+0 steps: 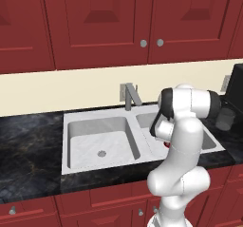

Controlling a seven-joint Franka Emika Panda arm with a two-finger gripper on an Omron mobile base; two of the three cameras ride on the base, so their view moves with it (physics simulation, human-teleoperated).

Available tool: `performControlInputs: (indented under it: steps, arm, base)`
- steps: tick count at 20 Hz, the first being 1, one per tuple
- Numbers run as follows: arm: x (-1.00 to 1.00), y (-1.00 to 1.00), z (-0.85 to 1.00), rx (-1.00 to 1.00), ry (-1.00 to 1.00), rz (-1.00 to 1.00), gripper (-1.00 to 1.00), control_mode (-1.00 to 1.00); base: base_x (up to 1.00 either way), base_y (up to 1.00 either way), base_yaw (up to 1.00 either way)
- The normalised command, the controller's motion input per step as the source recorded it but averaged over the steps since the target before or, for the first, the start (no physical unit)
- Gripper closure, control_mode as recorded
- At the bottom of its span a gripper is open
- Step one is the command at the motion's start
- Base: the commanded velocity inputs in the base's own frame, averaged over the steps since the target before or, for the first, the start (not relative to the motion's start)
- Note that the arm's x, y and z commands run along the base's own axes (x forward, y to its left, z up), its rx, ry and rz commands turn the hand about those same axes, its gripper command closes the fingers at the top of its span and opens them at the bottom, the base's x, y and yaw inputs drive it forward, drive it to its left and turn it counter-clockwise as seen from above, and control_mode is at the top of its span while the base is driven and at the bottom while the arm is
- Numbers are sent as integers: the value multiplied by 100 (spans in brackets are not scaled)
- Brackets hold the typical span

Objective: Move any existing items from the left basin to the right basin for drying. Then move the glass cup from the counter to the left basin of the sink for washing.

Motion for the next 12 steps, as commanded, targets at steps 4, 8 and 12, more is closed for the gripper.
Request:
performControlInputs:
  steps: [4, 8, 12]
  arm:
    - [5, 0, -13, 0, 3, 0, 100, -100]
    - [1, 0, -7, 0, 1, 0, -100, -100]
    - [0, 0, 0, 0, 0, 0, -100, -100]
  base:
    - [0, 0, 0]
    - [0, 0, 0]
    - [0, 0, 0]
